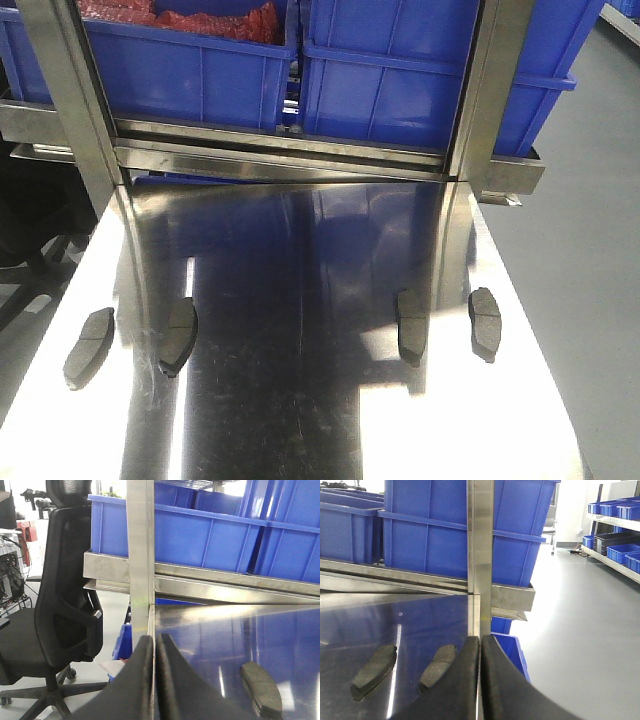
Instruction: Move and align brake pads A on conveyor
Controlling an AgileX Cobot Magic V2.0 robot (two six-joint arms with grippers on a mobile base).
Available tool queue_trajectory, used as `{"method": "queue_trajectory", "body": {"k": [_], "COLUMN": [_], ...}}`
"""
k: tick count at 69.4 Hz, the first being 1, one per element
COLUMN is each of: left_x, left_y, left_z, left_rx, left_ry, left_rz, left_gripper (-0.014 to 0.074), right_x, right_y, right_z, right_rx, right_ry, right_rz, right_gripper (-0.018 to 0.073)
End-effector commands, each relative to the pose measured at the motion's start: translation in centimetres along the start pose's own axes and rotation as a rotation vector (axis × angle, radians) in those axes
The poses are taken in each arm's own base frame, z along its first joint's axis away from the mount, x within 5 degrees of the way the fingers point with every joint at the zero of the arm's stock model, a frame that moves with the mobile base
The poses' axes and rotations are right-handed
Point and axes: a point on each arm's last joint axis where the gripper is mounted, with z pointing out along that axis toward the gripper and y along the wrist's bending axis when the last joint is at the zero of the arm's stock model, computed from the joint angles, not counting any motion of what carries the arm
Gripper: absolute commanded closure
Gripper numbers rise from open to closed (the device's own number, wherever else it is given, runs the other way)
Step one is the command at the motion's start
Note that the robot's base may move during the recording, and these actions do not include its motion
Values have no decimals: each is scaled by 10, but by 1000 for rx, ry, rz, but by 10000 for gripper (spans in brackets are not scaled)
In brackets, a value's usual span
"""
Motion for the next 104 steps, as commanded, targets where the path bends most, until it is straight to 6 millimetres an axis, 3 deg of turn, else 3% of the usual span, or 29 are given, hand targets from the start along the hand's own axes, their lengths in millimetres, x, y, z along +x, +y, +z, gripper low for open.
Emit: {"method": "queue_trajectory", "body": {"k": [1, 44, 65, 82, 104], "left_x": [-11, -12, -40, -80, -84], "left_y": [-1, -1, -4, -5, -3], "left_z": [-2, -2, -5, 15, 72], "left_rx": [14, 16, 38, 19, -30], "left_ry": [-96, -111, -273, -119, 348], "left_rz": [-9, -8, -14, -10, -7], "left_gripper": [603, 603, 603, 603, 603], "right_x": [-4, -4, -4, -4, -4], "right_y": [0, 0, 0, 0, 0], "right_z": [0, 0, 0, 0, 0], "right_rx": [3, 3, 3, 3, 3], "right_ry": [-69, -69, -69, -69, -69], "right_rz": [-11, -11, -11, -11, -11], "right_gripper": [568, 568, 568, 568, 568]}}
